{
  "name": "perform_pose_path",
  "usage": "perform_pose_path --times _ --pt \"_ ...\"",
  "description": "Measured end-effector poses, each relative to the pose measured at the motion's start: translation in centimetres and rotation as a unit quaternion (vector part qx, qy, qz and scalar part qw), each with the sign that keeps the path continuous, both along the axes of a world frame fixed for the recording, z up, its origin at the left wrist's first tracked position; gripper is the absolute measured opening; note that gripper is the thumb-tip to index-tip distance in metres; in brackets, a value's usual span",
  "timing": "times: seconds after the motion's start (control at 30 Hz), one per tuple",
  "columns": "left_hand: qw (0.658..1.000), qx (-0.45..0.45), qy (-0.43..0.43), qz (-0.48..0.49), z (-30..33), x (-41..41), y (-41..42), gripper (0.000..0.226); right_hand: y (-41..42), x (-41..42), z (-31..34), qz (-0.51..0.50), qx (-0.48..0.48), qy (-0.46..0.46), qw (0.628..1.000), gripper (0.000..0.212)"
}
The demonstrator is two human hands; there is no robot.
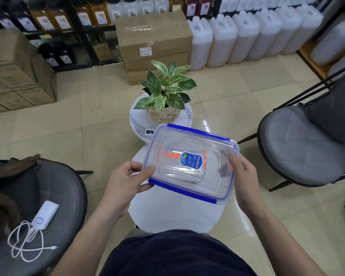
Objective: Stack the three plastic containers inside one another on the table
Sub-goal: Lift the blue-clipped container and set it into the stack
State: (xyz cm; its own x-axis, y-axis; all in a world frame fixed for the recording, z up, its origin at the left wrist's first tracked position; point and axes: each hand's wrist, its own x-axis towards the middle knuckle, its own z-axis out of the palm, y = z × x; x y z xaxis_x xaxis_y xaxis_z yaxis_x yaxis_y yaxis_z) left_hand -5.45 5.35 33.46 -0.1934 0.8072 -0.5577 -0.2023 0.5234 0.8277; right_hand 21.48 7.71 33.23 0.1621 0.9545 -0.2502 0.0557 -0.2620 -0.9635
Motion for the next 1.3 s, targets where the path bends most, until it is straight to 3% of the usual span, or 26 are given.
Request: perform_pose_path --times 0.3,0.5,0.63,0.77,0.93,1.3 --pt "0.997 -0.009 -0.018 0.069 -0.9 1.0 -0.5 0.022 -1.0 0.4 -0.7 -0.025 -0.007 -0.015 1.0 0.022" --pt "0.998 -0.002 -0.001 0.07 -1.1 1.7 -0.4 0.025 -2.8 0.3 -0.9 -0.036 -0.044 -0.025 0.998 0.048" --pt "0.998 -0.001 0.004 0.062 -1.1 1.9 -0.3 0.026 -2.8 0.8 -1.2 -0.035 -0.072 -0.003 0.997 0.034" --pt "0.998 0.002 0.005 0.059 -1.0 1.9 0.0 0.026 -2.6 0.8 -1.1 -0.034 -0.072 -0.004 0.997 0.043" --pt "0.998 -0.001 0.004 0.059 -1.7 2.0 0.4 0.024 -2.1 0.9 -1.8 -0.034 -0.079 -0.005 0.996 0.022" --pt "0.996 -0.055 0.056 0.031 -7.9 3.1 3.3 0.025 1.2 0.7 -7.2 -0.053 -0.124 -0.023 0.991 0.019"
